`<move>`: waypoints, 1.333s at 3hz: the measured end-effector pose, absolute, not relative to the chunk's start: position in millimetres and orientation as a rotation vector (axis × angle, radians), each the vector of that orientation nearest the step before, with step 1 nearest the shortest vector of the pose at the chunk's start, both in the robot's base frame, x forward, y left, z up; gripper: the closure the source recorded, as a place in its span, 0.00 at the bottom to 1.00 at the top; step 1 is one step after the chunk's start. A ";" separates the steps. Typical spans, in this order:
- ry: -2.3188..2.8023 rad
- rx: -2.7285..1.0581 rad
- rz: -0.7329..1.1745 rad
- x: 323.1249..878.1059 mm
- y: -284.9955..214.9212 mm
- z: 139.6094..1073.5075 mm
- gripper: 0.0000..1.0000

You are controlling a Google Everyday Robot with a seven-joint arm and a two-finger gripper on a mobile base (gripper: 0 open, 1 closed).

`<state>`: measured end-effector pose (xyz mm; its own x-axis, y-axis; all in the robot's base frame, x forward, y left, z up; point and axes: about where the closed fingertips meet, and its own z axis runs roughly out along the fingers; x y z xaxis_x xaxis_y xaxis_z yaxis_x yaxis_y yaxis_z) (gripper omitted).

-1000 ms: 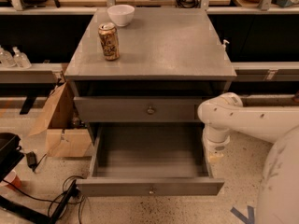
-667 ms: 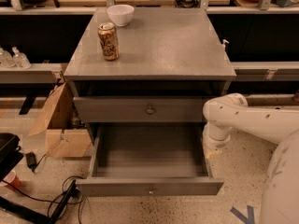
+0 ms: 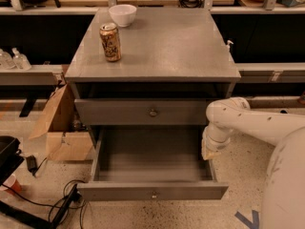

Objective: Open middle drawer

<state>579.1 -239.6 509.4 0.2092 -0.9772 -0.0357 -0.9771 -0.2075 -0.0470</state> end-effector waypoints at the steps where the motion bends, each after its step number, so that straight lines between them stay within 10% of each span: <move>1: 1.898 -2.395 0.073 581.6 -224.3 487.7 1.00; 4: 1.665 -2.467 0.118 591.9 -138.5 411.5 1.00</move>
Offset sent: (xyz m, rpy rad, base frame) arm 0.0204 0.0885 -0.0868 0.1320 0.0176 0.1380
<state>591.9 -138.5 411.5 0.3761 -0.9134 -0.1559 -0.9262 -0.3659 -0.0906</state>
